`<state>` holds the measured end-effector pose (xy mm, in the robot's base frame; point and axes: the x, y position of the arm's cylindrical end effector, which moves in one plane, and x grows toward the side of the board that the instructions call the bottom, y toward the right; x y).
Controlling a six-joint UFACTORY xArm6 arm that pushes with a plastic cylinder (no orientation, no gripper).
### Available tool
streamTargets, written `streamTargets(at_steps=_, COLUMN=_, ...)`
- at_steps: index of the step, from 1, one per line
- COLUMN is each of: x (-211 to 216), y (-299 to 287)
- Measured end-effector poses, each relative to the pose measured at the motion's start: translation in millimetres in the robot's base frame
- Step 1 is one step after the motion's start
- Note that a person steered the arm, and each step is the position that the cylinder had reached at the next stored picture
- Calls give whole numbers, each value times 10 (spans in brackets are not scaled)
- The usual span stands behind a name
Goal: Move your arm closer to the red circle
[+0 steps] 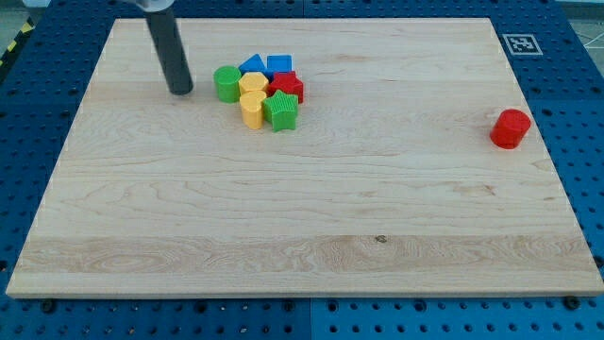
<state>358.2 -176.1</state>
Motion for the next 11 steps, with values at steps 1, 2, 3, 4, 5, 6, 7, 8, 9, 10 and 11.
streamTargets(at_steps=1, x=485, y=16)
streamTargets(at_steps=2, x=1043, y=178)
streamTargets(at_steps=3, x=1496, y=530)
streamTargets(at_steps=4, x=1779, y=1124)
streamTargets(at_steps=5, x=1775, y=1751)
streamTargets(at_steps=6, x=1711, y=2256)
streamTargets(at_steps=7, x=1686, y=2754)
streamTargets(at_steps=8, x=1636, y=3190)
streamTargets(at_steps=9, x=1477, y=3576)
streamTargets(at_steps=10, x=1364, y=3962)
streamTargets(at_steps=11, x=1213, y=4377)
